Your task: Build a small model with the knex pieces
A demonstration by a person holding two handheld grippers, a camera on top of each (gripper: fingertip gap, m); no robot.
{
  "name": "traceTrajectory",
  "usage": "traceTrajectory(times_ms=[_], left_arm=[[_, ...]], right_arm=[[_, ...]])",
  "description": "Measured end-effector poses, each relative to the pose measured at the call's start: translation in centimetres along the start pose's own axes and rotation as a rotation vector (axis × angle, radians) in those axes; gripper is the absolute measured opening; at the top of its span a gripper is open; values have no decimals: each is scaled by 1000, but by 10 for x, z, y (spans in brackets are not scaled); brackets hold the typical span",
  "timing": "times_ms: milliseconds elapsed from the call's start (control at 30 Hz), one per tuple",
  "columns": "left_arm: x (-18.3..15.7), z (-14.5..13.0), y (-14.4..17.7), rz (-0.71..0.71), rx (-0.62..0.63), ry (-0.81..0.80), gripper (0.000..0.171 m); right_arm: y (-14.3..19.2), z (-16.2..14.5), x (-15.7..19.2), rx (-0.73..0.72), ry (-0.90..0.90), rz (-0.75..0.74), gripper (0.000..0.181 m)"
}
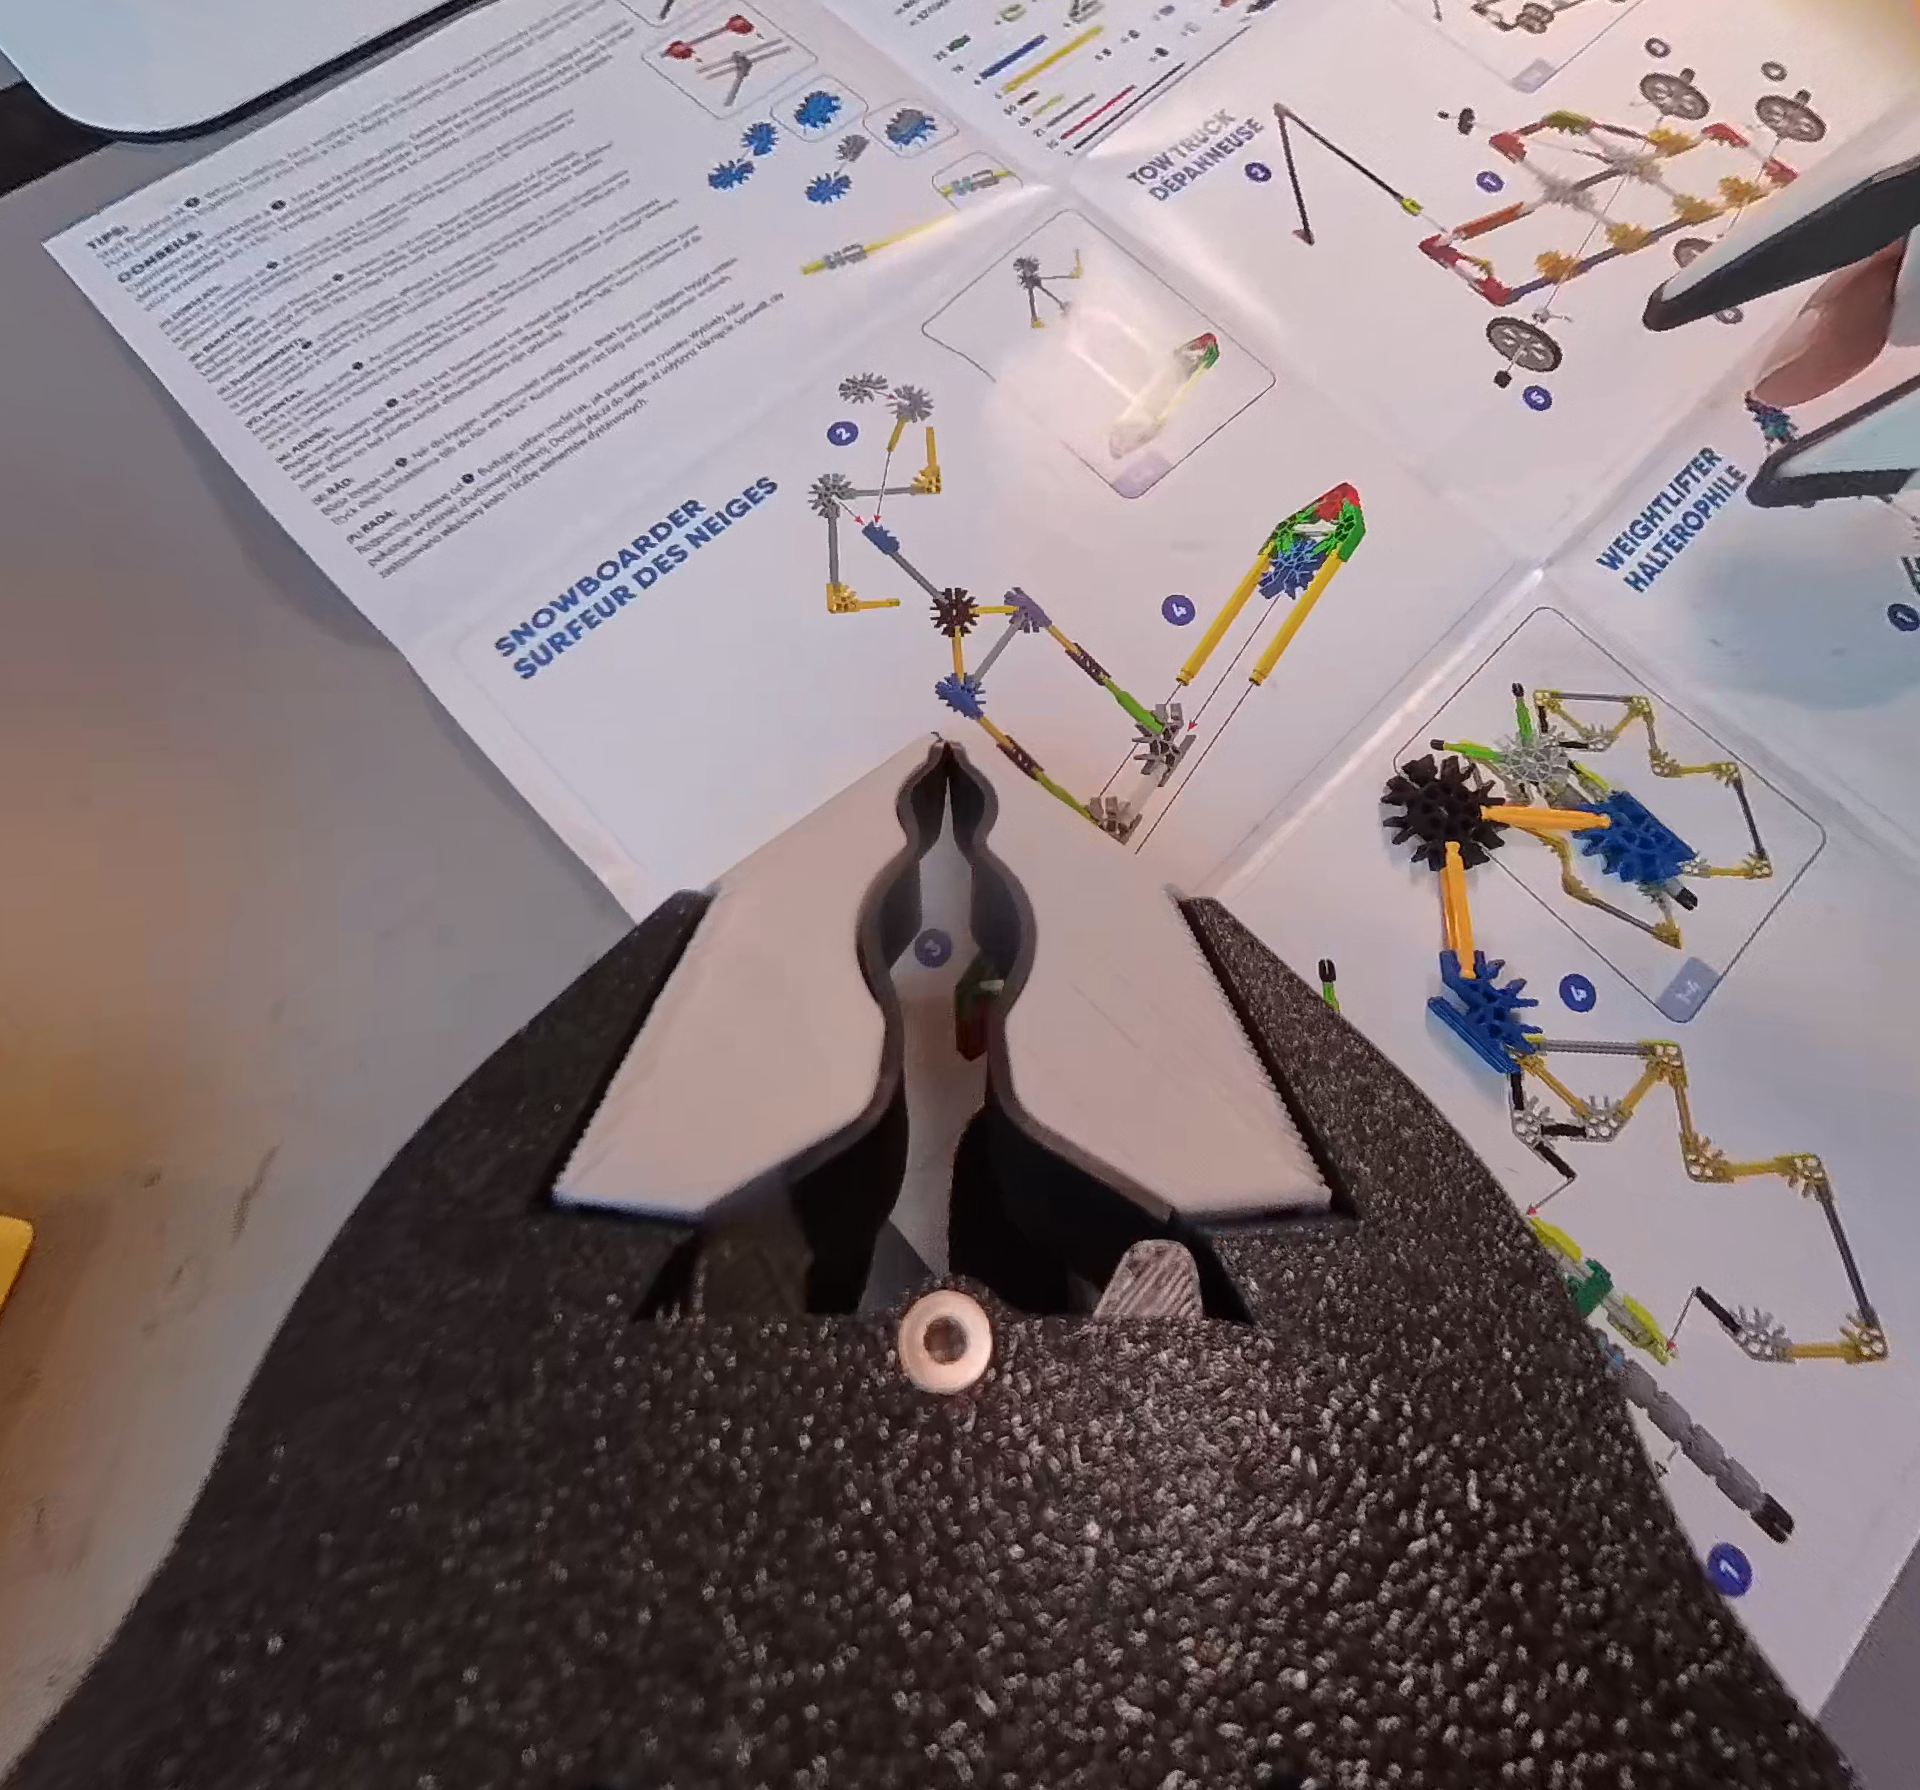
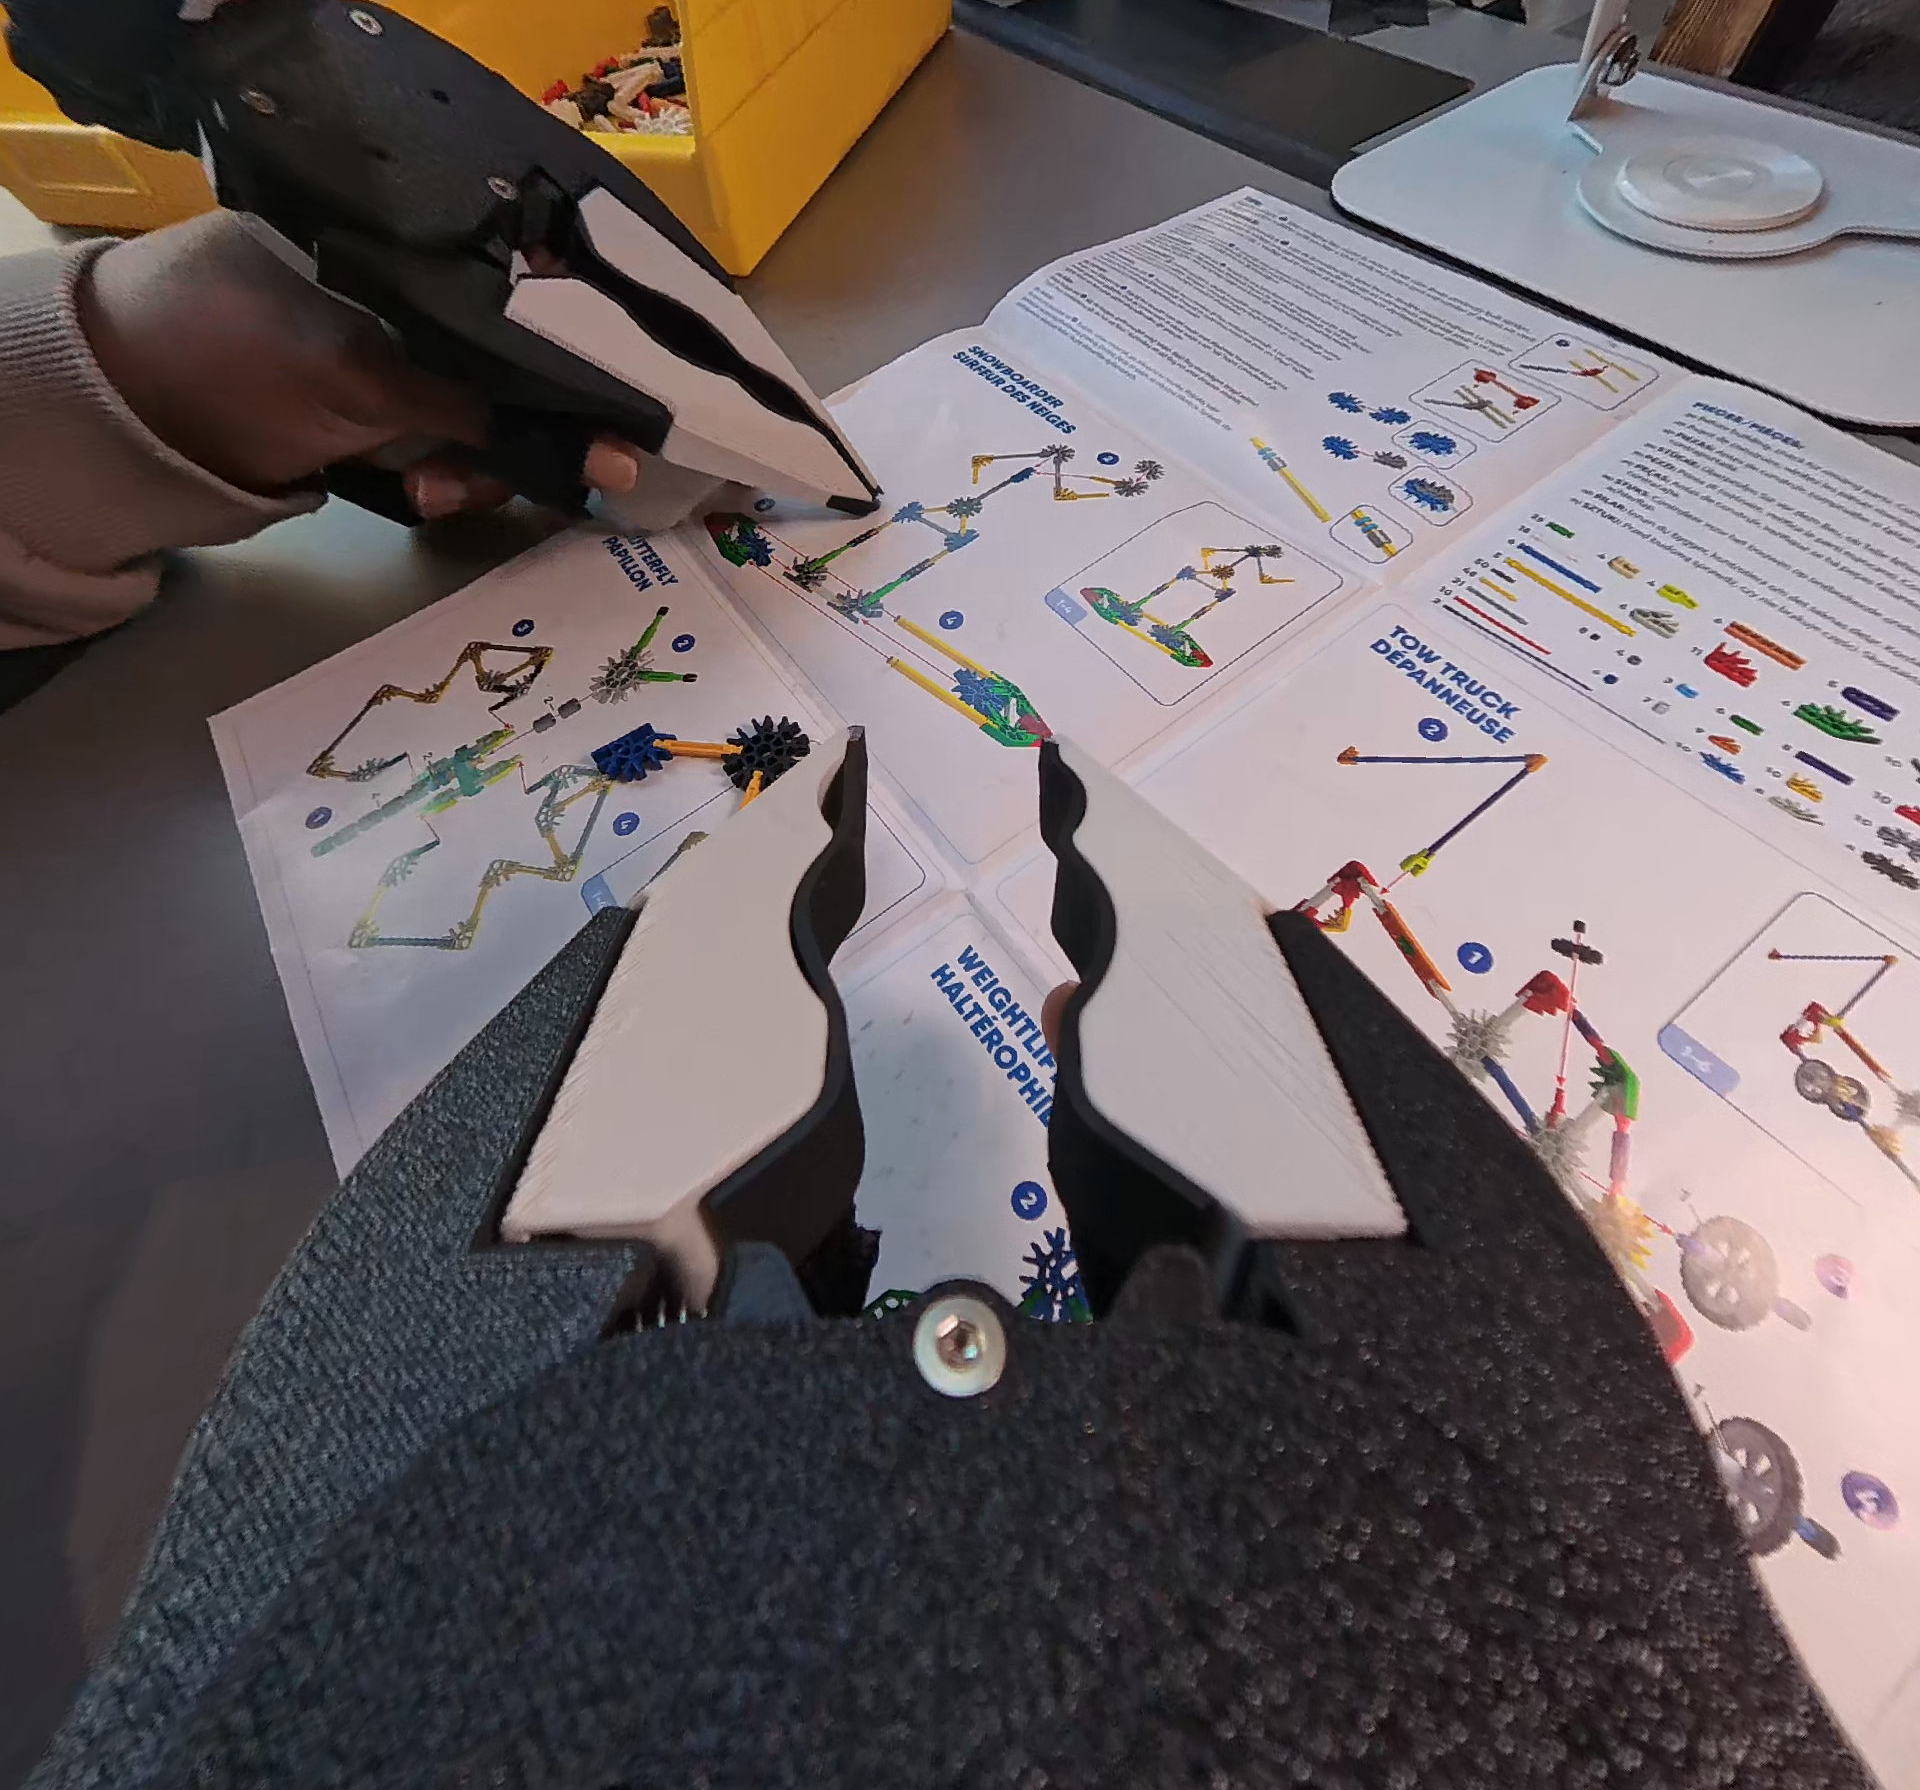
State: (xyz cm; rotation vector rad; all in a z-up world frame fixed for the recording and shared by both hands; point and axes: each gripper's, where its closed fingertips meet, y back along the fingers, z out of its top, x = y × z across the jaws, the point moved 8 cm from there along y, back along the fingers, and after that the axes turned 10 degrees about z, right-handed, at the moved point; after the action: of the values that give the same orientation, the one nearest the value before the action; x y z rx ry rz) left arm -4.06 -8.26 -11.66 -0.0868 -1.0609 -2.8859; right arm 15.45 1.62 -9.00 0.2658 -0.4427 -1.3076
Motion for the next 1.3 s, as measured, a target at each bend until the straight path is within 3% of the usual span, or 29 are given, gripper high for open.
traceTrajectory(times_ms=[667,833,967,1067,1133,1200,1300], left_arm=[[-28,13,-12,-43,-10,-147,0],[-31,11,-4,-47,-74,-142,1],[-28,11,9,-19,-157,-120,6],[-25,12,20,-5,-191,-85,8],[-22,12,27,6,-204,-67,9],[-20,13,32,16,-216,-58,9],[-19,14,39,29,-234,-60,9]], right_arm=[[0,-1,1,9,3,-3,31],[9,8,3,-81,14,5,31],[56,47,5,-251,67,-22,30],[135,76,-24,-391,53,-209,19],[186,74,-57,-401,-51,-284,14],[218,54,-95,-263,-126,-331,14],[227,0,-149,127,-200,-413,17]])
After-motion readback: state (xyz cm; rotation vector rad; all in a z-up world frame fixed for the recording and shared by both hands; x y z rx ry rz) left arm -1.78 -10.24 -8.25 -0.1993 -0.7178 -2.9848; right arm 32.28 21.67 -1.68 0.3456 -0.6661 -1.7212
